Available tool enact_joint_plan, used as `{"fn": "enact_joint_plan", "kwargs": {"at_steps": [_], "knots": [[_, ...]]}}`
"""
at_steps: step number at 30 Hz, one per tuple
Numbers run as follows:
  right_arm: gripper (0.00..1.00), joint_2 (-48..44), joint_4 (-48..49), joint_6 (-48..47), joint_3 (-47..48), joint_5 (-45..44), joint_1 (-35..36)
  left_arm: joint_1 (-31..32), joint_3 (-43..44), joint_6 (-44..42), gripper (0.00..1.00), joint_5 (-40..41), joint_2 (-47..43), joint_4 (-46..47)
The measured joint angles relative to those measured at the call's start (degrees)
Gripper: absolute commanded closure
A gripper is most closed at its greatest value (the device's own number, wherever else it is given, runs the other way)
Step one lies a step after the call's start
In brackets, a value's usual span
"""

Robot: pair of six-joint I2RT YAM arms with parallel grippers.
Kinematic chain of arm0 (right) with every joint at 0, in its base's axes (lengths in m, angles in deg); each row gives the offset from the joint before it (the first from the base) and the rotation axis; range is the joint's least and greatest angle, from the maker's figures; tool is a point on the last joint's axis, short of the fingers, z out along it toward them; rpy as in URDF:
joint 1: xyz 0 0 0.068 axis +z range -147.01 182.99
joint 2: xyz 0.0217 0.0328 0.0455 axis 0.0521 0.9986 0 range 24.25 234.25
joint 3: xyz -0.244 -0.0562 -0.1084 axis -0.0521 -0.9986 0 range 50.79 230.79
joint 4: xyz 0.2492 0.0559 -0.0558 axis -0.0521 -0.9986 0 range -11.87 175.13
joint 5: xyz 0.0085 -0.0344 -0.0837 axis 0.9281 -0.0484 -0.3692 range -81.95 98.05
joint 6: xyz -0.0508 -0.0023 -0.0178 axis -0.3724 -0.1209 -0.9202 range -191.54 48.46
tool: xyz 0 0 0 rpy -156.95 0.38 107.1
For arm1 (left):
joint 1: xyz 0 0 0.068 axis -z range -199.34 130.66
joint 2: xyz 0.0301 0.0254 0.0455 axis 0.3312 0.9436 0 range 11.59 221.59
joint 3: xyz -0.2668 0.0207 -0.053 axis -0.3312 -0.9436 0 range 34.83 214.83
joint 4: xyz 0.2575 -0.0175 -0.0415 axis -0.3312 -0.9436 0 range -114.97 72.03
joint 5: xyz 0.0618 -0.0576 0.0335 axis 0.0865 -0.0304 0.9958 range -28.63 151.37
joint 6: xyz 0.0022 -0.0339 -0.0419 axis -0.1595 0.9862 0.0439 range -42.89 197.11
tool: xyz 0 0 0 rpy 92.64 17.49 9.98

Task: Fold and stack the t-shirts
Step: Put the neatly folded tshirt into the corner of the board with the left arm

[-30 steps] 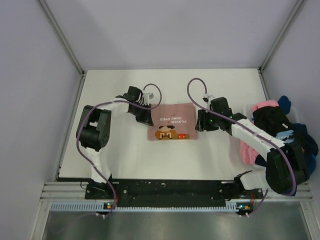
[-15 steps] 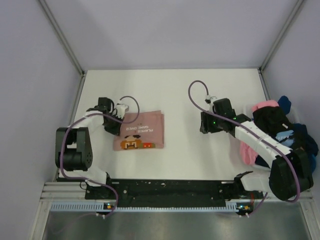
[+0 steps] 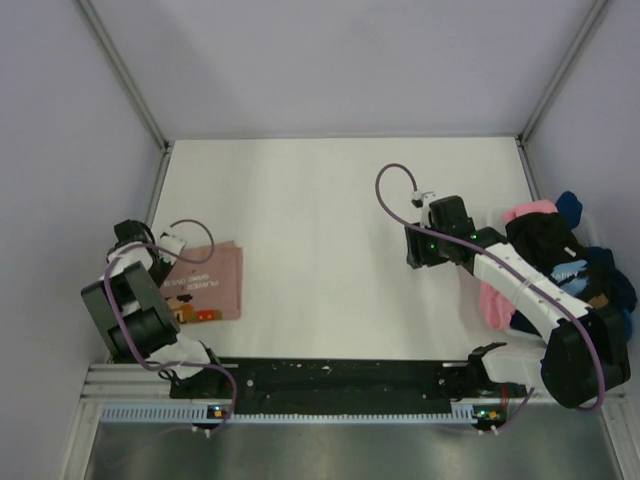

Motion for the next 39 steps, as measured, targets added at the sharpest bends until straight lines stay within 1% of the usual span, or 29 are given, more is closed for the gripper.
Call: {"fn": "enact_joint_plan", "kwargs": {"at_steps": [5, 6, 7, 10, 11, 15, 18, 20, 21, 23, 25, 26, 27, 28, 29, 30, 31, 32, 36, 39], "knots": [[0.48, -0.02, -0.26, -1.09, 0.24, -1.11, 0.00, -4.31, 0.33, -5.01, 1.00, 3.87, 1.46, 3.28], [0.47, -0.02, -0.33, -1.29, 0.24, -1.20, 0.00, -4.63, 0.68, -5.51, 0.94, 4.44, 2.08, 3.65], [0.47, -0.02, -0.39, -1.42, 0.26, -1.33, 0.00, -4.79, 1.16, -5.86, 0.83, 4.79, 2.67, 3.91], [0.47, -0.07, -0.44, -1.70, 0.28, -1.51, 0.00, -4.87, 2.49, -6.16, 0.62, 5.29, 3.54, 5.01], [0.47, -0.11, -0.46, -1.88, 0.28, -1.53, 0.00, -4.85, 2.93, -5.99, 0.59, 5.53, 3.58, 5.90], [0.47, -0.17, -0.48, -2.10, 0.28, -1.55, 0.00, -4.87, 5.03, -4.11, 0.55, 6.38, 3.58, 9.29], [0.46, -0.20, -0.48, -2.29, 0.28, -1.55, 0.00, -4.63, 7.39, -2.21, 0.53, 5.70, 2.99, 9.20], [0.44, -0.44, -0.59, -2.36, 0.28, -1.55, 0.00, -3.93, 7.74, -0.85, 0.50, 5.25, 0.83, 8.81], [0.43, -0.66, -0.63, -2.36, 0.28, -1.57, 0.00, -3.30, 7.65, -0.28, 0.47, 4.68, -0.85, 8.00], [0.37, -1.33, -0.68, -2.36, 0.28, -2.14, 0.00, -1.18, 6.73, 0.48, 0.44, 3.19, -4.85, 6.99], [0.32, -2.21, -0.57, -2.38, 0.28, -2.69, 0.00, 3.06, 4.66, 1.92, 0.42, 0.59, -10.86, 5.64], [0.28, -2.47, -0.44, -2.34, 0.28, -2.84, 0.00, 5.09, 3.93, 2.64, 0.41, -0.90, -13.22, 4.76], [0.16, -2.82, -0.24, -2.36, 0.26, -2.89, 0.00, 7.98, 3.08, 3.61, 0.39, -2.40, -15.89, 4.02], [0.01, -3.08, -0.02, -2.19, 0.20, -3.02, 0.00, 10.91, 2.27, 4.72, 0.35, -4.22, -18.40, 3.19], [0.01, -3.43, 0.22, -2.01, 0.13, -3.08, 0.00, 13.66, 1.51, 5.92, 0.32, -6.21, -20.81, 2.32], [0.01, -3.98, 0.79, -1.84, -0.17, -3.19, 0.00, 16.35, 0.74, 7.06, 0.24, -8.52, -23.15, 1.42], [0.01, -4.81, 1.68, -1.44, -0.70, -3.45, 0.00, 18.60, 0.00, 8.11, 0.04, -11.15, -25.49, 0.57], [0.01, -5.77, 2.45, -1.22, -1.42, -3.63, 0.00, 20.22, -0.76, 9.16, 0.01, -13.97, -27.82, -0.39], [0.01, -14.03, 7.89, -0.31, -7.43, -4.70, 0.00, 22.23, -4.37, 13.60, 0.01, -24.06, -36.22, -2.12], [0.01, -20.35, 12.68, -0.31, -12.28, -5.81, -0.02, 23.45, -8.57, 17.11, 0.01, -27.76, -40.04, -0.20]]}}
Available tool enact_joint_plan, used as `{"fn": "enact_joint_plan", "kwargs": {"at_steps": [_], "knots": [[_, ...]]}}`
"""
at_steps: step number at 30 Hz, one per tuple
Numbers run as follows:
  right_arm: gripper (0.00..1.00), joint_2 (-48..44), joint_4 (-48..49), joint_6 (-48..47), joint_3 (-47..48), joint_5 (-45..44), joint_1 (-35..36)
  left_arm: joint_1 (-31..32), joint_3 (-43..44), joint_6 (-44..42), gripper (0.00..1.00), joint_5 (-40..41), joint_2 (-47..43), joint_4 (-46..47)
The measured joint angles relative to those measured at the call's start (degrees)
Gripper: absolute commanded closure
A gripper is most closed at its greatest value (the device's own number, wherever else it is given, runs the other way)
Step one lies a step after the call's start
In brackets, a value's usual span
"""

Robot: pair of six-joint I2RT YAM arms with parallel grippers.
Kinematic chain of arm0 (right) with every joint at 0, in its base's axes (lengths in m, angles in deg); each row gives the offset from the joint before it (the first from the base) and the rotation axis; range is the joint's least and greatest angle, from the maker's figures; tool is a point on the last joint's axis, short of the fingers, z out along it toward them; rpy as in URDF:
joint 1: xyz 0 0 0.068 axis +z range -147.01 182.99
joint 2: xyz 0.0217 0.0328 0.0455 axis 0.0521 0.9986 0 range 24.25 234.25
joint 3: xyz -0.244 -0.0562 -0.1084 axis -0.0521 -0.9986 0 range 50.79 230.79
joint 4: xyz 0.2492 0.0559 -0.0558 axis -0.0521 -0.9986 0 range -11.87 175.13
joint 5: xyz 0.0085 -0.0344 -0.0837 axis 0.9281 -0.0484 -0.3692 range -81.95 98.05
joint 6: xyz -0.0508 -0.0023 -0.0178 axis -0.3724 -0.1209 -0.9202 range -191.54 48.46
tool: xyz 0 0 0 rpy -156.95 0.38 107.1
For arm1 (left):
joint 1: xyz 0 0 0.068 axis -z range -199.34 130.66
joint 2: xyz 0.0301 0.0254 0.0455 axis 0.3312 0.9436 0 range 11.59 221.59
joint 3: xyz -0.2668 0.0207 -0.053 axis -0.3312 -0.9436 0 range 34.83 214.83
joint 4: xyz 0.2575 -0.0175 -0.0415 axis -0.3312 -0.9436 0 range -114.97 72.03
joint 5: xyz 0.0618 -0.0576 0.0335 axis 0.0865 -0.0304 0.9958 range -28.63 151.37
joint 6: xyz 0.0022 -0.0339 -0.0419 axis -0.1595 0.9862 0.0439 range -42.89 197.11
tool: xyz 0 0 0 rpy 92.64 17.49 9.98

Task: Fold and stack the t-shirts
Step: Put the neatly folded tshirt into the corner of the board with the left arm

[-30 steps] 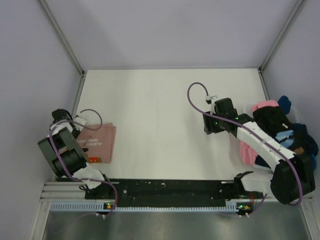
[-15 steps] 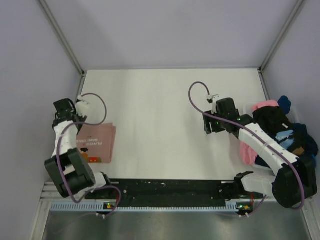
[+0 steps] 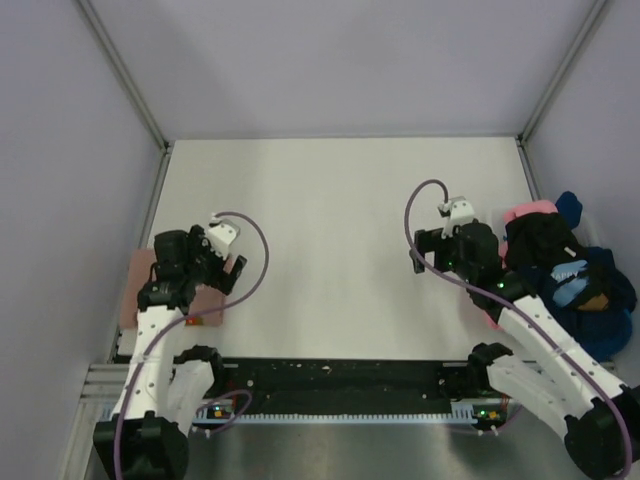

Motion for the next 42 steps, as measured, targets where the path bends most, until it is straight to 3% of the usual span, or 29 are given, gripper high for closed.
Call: {"fn": "enact_joint_plan", "kwargs": {"at_steps": [7, 14, 22, 27, 32, 42], "knots": [[0.01, -7.80, 12.41, -0.79, -11.28, -0.61, 0.00, 4.63, -12.24, 4.70, 0.01, 4.85, -3.41, 8.61], [0.01, -11.15, 22.49, -3.87, -20.22, -2.08, 0.00, 4.74, -22.99, 6.62, 0.01, 9.33, -6.58, 25.40], [0.01, -13.22, 27.43, -5.66, -22.25, -4.94, 0.00, 4.94, -26.08, 20.63, 0.01, 14.12, -8.61, 42.05], [0.01, -14.88, 28.63, -5.70, -23.37, -6.51, 0.00, 4.94, -29.38, 24.85, 0.01, 14.10, -8.59, 48.94], [0.01, -16.04, 29.16, -5.70, -23.65, -7.28, -0.02, 4.94, -33.79, 24.98, 0.01, 14.10, -8.57, 49.96], [0.01, -16.20, 29.38, -5.73, -24.00, -7.74, 0.00, 4.94, -33.90, 24.96, 0.01, 14.08, -8.33, 53.33]]}}
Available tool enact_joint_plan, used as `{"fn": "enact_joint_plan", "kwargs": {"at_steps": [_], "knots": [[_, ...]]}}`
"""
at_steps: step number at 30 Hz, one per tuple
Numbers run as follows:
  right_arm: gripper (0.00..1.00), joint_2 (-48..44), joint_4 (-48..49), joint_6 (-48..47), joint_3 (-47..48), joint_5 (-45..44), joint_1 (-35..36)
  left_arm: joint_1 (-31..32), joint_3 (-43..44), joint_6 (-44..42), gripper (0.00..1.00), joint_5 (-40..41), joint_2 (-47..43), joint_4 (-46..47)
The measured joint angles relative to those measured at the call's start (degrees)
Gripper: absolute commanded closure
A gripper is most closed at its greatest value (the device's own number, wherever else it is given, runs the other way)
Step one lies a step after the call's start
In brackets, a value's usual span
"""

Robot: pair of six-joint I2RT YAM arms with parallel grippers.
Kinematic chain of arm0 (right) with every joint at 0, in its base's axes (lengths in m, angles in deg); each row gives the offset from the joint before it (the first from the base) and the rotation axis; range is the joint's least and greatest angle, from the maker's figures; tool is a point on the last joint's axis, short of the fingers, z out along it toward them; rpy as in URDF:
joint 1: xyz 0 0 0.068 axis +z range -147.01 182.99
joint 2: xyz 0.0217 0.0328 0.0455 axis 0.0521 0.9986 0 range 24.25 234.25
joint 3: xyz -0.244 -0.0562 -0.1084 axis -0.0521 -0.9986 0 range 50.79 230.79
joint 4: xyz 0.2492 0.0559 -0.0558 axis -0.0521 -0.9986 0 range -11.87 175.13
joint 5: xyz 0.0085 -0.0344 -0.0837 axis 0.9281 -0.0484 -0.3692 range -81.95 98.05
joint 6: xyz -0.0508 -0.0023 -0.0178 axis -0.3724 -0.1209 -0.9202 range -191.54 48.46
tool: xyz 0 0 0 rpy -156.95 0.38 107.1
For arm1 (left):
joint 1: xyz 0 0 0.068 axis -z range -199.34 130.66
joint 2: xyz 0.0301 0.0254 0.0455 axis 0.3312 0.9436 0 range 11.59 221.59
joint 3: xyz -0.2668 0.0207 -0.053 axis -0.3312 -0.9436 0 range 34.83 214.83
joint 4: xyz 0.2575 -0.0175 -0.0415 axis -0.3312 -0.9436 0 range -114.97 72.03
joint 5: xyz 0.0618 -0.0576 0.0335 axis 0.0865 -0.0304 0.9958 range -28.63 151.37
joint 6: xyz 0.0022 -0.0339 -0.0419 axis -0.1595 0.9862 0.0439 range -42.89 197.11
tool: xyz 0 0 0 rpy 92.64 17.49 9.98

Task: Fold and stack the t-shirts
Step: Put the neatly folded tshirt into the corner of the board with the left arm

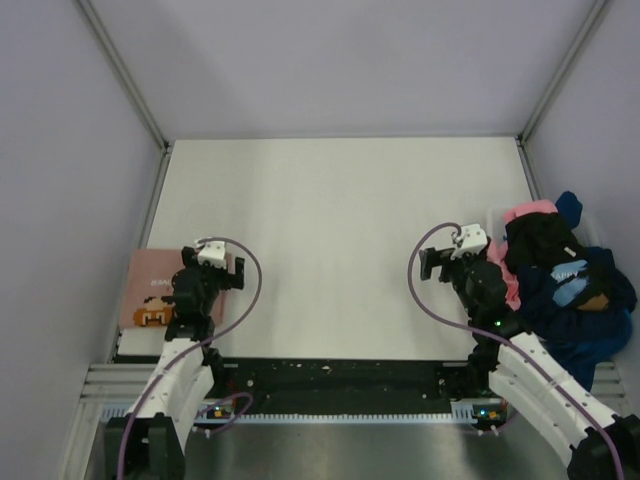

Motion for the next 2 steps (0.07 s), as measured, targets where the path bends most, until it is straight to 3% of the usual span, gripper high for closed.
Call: {"fn": "enact_joint_plan", "kwargs": {"at_steps": [2], "knots": [[0.01, -0.07, 0.00, 0.02, 0.00, 0.00, 0.00, 0.00, 0.00, -0.15, 0.01, 0.00, 0.00, 0.09]]}}
